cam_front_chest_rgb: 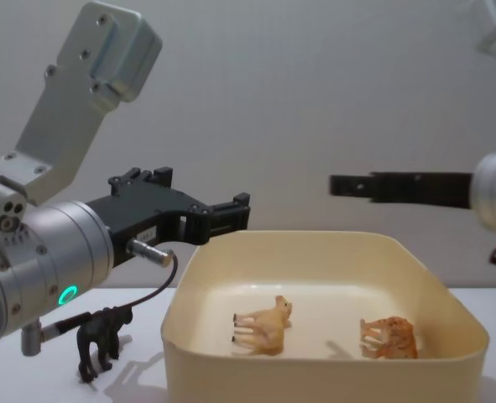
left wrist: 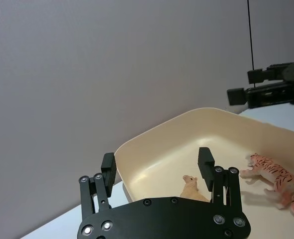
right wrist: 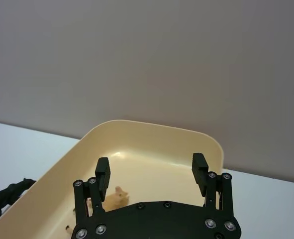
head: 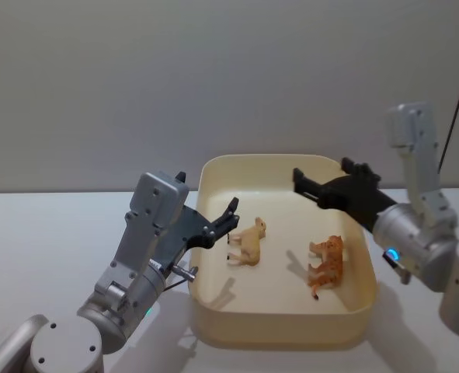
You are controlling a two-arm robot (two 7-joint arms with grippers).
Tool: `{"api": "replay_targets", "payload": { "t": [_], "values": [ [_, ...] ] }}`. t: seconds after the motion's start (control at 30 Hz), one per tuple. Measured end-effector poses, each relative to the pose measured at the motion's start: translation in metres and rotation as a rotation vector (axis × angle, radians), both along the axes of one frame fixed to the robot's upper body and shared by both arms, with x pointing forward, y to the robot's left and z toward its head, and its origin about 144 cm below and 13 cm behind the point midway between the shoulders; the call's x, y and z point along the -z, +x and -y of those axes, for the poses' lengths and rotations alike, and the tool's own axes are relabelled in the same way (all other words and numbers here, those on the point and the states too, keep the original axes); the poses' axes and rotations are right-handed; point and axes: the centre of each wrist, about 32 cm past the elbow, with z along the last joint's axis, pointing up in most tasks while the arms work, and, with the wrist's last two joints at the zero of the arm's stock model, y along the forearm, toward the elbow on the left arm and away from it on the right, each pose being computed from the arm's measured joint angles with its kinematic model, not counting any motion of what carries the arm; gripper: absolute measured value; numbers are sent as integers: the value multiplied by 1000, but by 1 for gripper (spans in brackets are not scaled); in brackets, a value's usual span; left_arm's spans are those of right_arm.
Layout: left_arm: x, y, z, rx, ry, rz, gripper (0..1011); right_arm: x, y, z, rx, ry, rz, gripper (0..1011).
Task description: Pick up the toy alternately with two hands and place it into the central storage box.
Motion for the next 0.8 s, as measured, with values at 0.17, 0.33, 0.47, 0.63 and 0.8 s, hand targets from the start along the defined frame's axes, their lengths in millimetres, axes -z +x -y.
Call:
{"api": "replay_targets", "payload": {
  "t": [0.17,0.33,0.47,0.63,0.8],
  "values": [
    [0,0,0,0,0,0,1001,-1,-8,20,48,14,13,1001],
    [0,0,0,0,0,0,1001,-3,-16,35,85,25,23,1001],
    [0,0,0,0,1,-3,1001,-4,-20,42,102,28,27,1001],
    [0,-1,-1,-2,6,-19,1000,-5,-23,48,117,32,32,1001],
    [-2,-4,-4,-17,8,-62,1001,-6,-26,52,126,34,35,1001]
  ]
}}
